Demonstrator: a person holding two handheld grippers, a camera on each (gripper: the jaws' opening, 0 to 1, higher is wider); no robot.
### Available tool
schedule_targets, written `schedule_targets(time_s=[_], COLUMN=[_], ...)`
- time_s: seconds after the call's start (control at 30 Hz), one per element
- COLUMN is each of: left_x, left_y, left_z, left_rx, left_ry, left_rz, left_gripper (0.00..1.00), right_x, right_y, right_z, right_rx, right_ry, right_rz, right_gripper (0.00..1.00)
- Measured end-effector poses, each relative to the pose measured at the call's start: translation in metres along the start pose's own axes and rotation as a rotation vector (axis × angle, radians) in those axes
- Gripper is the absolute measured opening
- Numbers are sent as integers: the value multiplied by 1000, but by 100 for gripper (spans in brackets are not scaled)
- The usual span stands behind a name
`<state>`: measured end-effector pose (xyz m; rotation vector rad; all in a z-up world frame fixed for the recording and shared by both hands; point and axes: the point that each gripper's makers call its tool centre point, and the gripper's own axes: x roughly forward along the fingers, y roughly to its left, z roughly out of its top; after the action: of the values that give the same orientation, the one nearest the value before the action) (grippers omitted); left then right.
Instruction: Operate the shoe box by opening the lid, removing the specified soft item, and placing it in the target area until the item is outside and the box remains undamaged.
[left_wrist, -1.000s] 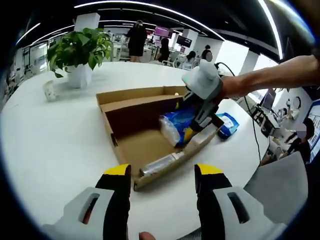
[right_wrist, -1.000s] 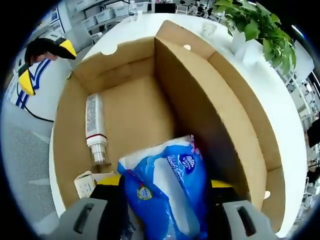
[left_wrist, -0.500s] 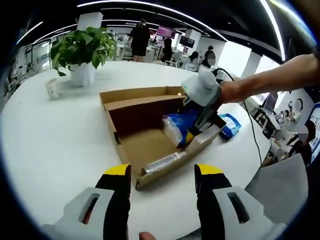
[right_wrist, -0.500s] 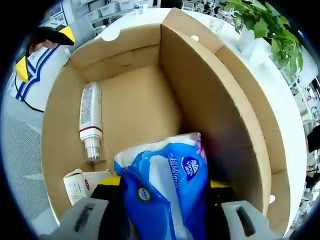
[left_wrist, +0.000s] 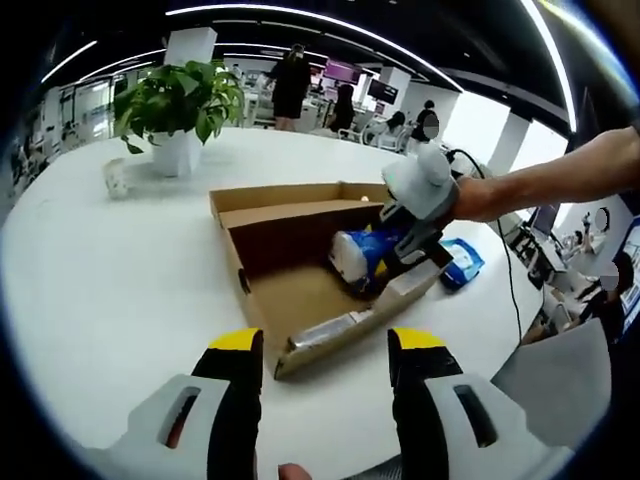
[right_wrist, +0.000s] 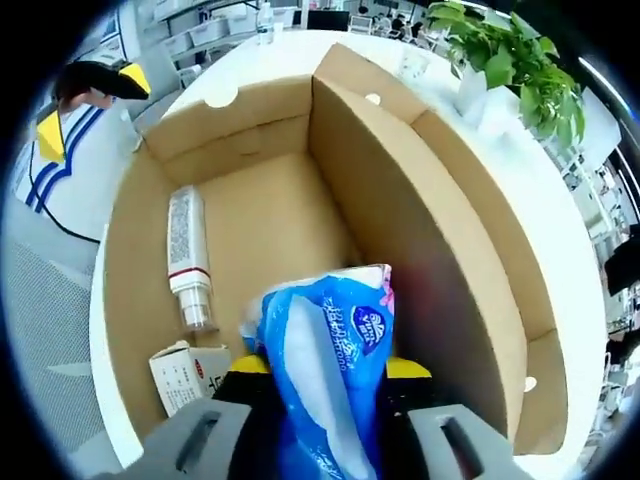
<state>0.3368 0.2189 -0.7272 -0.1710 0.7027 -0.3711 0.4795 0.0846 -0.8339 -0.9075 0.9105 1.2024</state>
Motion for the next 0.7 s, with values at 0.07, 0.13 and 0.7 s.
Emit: schedule_targets(time_s=[0.07,0.13,0.7], left_x=[-2,-5,-21], left_y=[0,-2,-14], left_z=[0,0,9], left_rx=[-1,-2,9], left_ry=[-2,-6,-42], left_rz=[2,4,7], left_gripper=[51,51,51], right_x=[-4,-9,-46], right_y=[-1,3,0], right_z=[3,6,16], right_rx=[3,4,-16], right_ry=[-12,-20,-73], right_rz=[-7,-8,-58], right_gripper=[33,33,33])
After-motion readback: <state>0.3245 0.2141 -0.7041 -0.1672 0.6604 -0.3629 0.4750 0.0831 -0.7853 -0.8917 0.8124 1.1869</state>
